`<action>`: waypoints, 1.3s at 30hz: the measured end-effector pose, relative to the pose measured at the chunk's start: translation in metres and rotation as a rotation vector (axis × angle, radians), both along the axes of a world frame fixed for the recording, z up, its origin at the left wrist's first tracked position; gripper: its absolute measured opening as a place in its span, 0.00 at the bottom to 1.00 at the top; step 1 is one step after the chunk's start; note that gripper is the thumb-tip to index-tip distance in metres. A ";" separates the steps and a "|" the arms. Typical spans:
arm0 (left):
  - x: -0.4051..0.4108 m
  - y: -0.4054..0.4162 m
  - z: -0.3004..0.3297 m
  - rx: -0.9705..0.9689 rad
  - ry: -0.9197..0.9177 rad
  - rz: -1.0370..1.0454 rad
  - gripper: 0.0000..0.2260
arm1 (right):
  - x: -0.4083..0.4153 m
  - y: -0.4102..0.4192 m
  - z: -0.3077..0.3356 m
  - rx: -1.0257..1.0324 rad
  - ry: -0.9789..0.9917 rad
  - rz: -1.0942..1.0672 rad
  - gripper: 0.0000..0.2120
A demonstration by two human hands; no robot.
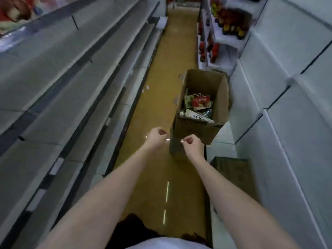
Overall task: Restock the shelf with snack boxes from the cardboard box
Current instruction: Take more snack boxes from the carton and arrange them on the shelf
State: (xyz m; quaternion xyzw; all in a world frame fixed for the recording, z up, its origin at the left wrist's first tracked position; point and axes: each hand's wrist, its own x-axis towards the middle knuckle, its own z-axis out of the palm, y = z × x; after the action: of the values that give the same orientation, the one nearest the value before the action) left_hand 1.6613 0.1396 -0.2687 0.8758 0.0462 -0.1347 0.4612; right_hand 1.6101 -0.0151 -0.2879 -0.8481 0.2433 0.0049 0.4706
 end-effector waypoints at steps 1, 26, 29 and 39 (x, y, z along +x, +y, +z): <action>0.012 -0.007 -0.005 -0.004 0.020 -0.031 0.06 | 0.009 -0.004 -0.004 0.002 0.007 -0.030 0.02; 0.370 -0.170 -0.069 0.125 -0.065 -0.528 0.09 | 0.335 -0.159 -0.063 -0.301 0.119 -0.182 0.07; 0.406 -0.207 -0.079 0.160 -0.059 -0.511 0.10 | 0.383 -0.198 -0.084 -0.287 0.131 -0.129 0.08; 0.506 -0.303 -0.157 0.255 0.188 -0.320 0.19 | 0.499 -0.293 -0.154 -0.323 0.277 0.207 0.11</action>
State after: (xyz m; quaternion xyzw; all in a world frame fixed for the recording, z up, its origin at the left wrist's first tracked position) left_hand 2.1678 -0.1636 -0.4255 0.9067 -0.0337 -0.2804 0.3132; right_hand 2.1087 -0.3085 -0.4423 -0.9241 0.2151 0.1305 0.2877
